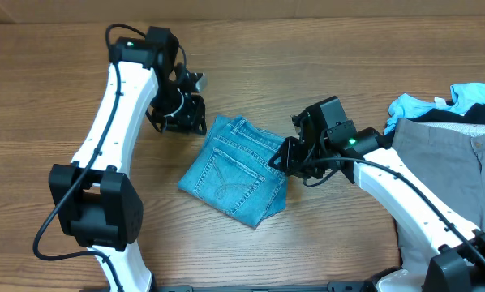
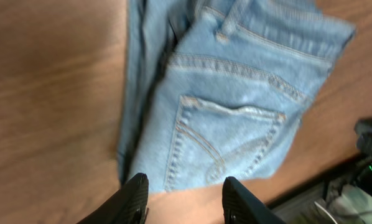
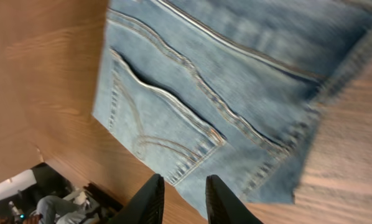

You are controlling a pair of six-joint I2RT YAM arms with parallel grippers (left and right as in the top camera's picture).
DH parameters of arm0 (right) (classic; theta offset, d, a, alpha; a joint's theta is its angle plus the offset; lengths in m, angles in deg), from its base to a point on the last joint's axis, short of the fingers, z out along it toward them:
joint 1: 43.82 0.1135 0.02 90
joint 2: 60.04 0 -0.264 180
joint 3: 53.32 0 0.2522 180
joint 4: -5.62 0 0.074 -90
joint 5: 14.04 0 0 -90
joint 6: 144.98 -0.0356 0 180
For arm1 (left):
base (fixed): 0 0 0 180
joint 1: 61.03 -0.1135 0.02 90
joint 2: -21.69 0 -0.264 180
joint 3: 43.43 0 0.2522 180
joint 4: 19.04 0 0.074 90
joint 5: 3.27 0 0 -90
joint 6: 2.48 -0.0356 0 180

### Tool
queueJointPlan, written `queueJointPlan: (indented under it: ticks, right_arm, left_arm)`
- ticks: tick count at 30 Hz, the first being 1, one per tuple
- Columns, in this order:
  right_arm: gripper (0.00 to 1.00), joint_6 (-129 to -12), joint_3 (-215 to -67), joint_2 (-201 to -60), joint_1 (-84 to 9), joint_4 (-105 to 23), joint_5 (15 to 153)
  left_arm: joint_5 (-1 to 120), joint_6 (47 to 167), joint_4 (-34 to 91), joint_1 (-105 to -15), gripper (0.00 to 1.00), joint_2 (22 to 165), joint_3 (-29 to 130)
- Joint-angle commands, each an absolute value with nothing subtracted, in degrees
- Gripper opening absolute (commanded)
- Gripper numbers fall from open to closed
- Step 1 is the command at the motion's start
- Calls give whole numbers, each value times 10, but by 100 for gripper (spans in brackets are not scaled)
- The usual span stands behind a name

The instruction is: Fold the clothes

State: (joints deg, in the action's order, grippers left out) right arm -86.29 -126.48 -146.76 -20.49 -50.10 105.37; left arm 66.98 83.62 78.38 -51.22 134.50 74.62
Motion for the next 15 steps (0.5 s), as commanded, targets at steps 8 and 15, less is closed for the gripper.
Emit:
queueJointPlan:
  ticks: [8,15]
  right_arm:
    - [24,-854,-1272,-1498,-206,-432,1028]
    - [4,-945,-1271,-1602,-187,-463,1036]
  left_arm:
    - [744,901,838,-505,52,1255,746]
    - [764,896,784,-507,74,1250,701]
